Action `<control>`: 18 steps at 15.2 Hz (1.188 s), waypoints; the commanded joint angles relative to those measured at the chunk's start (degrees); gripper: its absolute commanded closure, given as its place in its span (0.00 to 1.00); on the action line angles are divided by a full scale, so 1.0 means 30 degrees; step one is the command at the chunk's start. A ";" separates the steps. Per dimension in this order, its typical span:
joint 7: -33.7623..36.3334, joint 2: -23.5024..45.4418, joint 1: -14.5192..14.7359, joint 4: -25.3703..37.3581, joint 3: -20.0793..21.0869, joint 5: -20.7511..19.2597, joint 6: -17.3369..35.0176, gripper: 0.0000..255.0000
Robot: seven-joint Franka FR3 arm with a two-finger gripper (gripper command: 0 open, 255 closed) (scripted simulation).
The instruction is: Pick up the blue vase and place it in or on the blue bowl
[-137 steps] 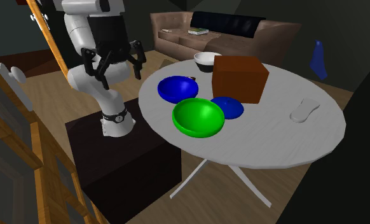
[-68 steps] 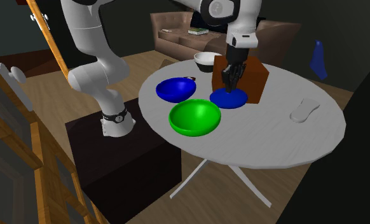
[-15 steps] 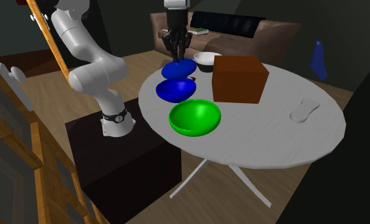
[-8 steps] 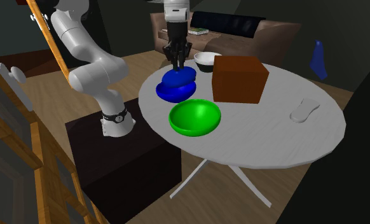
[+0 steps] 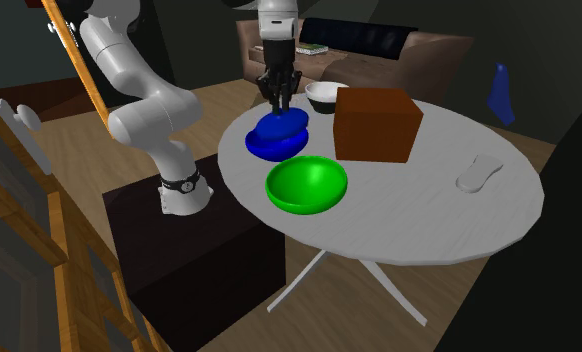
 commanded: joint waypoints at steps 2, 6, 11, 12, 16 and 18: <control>-0.0001 -0.0002 0.0000 0.0001 -0.0001 0.0000 0.0004 0.00; -0.0001 -0.0002 0.0000 0.0000 -0.0001 0.0000 0.0004 0.00; 0.0146 0.0271 -0.0214 0.2557 -0.0481 -0.0462 -0.2281 0.00; 0.0145 0.0271 -0.0215 0.2557 -0.0481 -0.0461 -0.2282 0.00; 0.0146 0.0271 -0.0214 0.2557 -0.0481 -0.0462 -0.2282 0.00; 0.0146 0.0271 -0.0214 0.2557 -0.0481 -0.0462 -0.2282 0.00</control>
